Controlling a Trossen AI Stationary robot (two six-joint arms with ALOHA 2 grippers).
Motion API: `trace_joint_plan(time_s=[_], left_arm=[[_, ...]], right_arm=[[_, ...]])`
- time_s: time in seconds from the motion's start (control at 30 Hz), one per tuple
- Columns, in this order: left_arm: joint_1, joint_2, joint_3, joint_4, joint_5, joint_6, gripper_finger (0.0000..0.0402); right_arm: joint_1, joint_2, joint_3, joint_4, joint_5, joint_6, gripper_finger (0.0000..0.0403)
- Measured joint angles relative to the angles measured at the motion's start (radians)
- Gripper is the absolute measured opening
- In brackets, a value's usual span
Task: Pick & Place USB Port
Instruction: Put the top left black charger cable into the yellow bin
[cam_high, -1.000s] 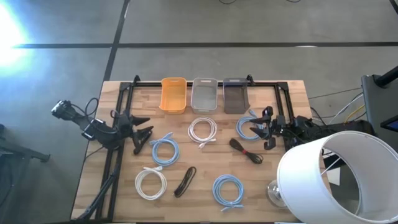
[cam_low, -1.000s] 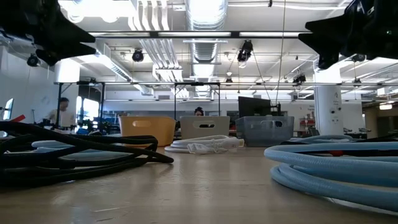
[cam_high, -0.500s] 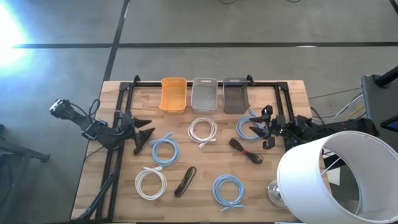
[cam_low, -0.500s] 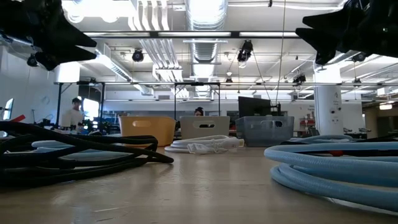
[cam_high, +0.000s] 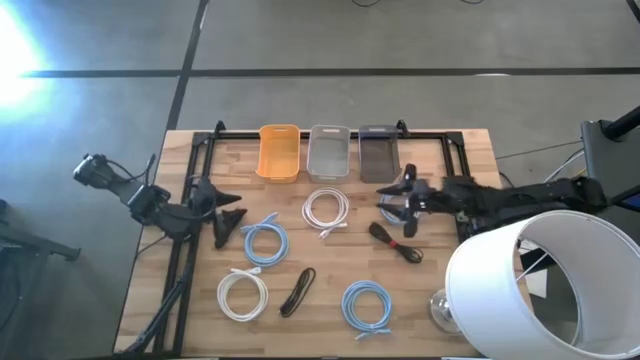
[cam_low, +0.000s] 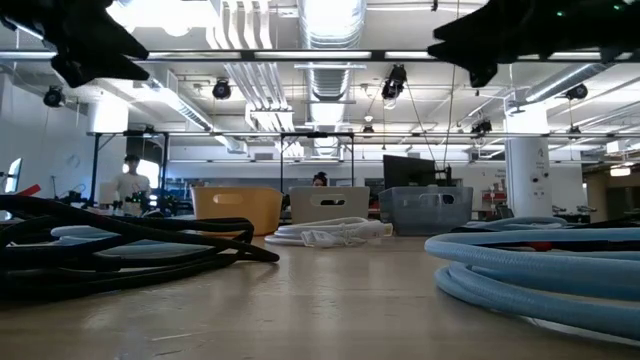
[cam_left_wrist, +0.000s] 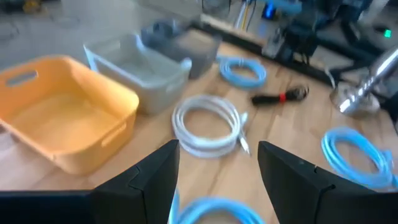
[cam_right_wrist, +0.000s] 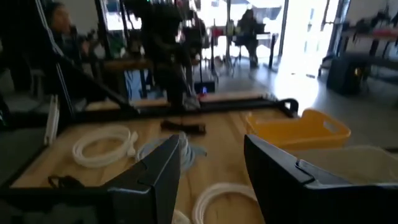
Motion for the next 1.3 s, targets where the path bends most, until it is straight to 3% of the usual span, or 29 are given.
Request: trace_joint_plan(time_s=[0.2,0.4,0.83,1.3], left_arm=[[0.0,0.087,0.096,-0.235,0.085,-0.132,0.0222],[0.0,0.14,0.078,-0.33,0.163,-0.298,0.0222],[0.0,0.276,-0.123,-0.314,0.249,-0.58,0.0222],[0.047,0.392,-0.155,-0.238,0.245,-0.601,0.0222]], right_arm=[[0.0,0.191,0.178,-0.146,0.001,0.024,0.0173],[0.0,0.349,0.309,-0.234,0.001,0.018,0.0173],[-0.001,0.577,0.498,-0.388,0.002,-0.045,0.0173],[0.0,0.718,0.65,-0.489,0.0,-0.031,0.0173]])
